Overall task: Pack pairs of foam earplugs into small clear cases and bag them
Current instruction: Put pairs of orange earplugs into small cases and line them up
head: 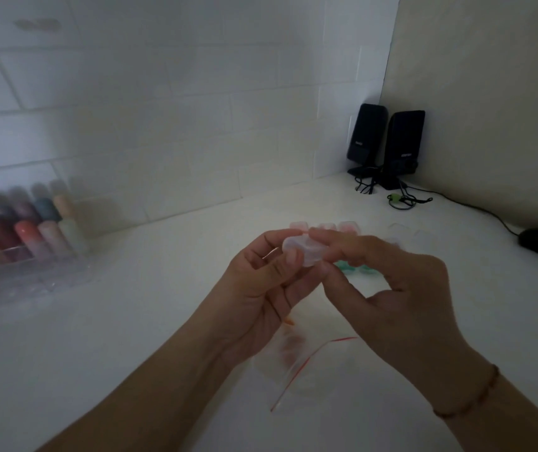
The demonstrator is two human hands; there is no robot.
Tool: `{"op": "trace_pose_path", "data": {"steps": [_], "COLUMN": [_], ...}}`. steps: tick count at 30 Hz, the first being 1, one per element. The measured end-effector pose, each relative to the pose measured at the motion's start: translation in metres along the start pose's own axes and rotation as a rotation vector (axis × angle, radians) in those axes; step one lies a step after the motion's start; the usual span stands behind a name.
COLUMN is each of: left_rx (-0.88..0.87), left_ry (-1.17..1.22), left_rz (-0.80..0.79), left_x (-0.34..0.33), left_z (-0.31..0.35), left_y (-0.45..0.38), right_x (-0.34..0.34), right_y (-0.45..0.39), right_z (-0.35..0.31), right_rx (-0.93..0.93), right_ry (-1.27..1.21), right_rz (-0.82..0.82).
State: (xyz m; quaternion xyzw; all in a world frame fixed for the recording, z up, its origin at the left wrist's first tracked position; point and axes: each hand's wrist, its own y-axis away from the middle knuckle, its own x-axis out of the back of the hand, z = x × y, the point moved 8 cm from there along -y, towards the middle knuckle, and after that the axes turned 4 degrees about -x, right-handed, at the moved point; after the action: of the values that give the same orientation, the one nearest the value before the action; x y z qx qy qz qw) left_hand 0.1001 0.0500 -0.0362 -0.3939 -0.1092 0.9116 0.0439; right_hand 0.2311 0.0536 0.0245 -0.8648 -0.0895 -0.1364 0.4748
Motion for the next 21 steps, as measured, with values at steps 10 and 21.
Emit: {"op": "trace_pose_path", "data": {"steps": [10,21], "left_rx": [-0.023,0.007], "left_ry": [-0.084,-0.409], "left_rz": [0.058,0.071], "left_x": [0.009,0.008], "left_z": [-0.001,-0.002], "left_y": [-0.002,0.001], "right_x": [-0.006,-0.001], "right_y": [-0.001,-0.006], "right_z": [0.006,0.020], "right_rx": [-0.130,-0.287], "right_ry": [0.135,-0.008], "right_rz": [0.012,0.025]}}
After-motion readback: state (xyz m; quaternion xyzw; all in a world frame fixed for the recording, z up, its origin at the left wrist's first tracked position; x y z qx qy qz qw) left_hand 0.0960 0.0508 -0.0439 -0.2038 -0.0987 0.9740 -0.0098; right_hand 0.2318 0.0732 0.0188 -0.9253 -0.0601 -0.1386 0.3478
